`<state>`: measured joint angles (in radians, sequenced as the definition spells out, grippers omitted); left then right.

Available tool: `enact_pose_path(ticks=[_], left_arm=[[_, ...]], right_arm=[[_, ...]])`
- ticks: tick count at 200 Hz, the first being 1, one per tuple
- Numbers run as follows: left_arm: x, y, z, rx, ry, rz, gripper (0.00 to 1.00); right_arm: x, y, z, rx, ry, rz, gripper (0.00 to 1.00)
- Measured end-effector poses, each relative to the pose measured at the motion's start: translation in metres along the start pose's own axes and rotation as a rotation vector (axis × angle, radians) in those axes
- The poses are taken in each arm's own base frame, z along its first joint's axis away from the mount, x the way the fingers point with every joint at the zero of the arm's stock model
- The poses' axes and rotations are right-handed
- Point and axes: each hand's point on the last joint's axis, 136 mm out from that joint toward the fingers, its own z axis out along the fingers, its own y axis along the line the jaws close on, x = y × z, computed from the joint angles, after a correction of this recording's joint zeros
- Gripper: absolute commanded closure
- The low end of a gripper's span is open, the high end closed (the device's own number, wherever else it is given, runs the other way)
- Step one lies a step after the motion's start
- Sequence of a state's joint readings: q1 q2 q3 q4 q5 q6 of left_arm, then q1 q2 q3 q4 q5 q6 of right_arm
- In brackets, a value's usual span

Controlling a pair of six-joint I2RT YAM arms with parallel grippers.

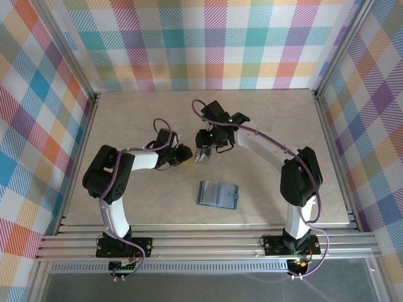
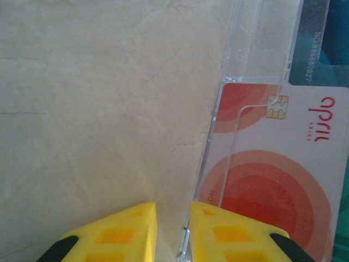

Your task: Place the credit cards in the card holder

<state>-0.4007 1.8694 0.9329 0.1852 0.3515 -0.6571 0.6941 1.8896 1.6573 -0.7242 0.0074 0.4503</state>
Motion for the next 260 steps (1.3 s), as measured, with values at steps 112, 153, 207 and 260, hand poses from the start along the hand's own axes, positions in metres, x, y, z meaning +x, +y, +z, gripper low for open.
enact_pose_path(ticks=[112, 153, 207, 260], left_arm=[[0.018, -0.022, 0.013, 0.042, -0.034, 0.078, 0.78], [0.023, -0.024, 0.012, 0.051, -0.042, 0.089, 0.78], [0.025, -0.025, 0.012, 0.052, -0.039, 0.088, 0.78], [0.025, -0.025, 0.012, 0.052, -0.038, 0.088, 0.79]], right_arm=[[0.01, -0.022, 0.023, 0.091, 0.087, -0.001, 0.62], [0.009, -0.027, 0.025, 0.1, 0.09, 0.003, 0.65], [0.011, -0.035, 0.028, 0.125, 0.095, 0.004, 0.77], [0.012, -0.039, 0.029, 0.133, 0.099, -0.001, 0.92]])
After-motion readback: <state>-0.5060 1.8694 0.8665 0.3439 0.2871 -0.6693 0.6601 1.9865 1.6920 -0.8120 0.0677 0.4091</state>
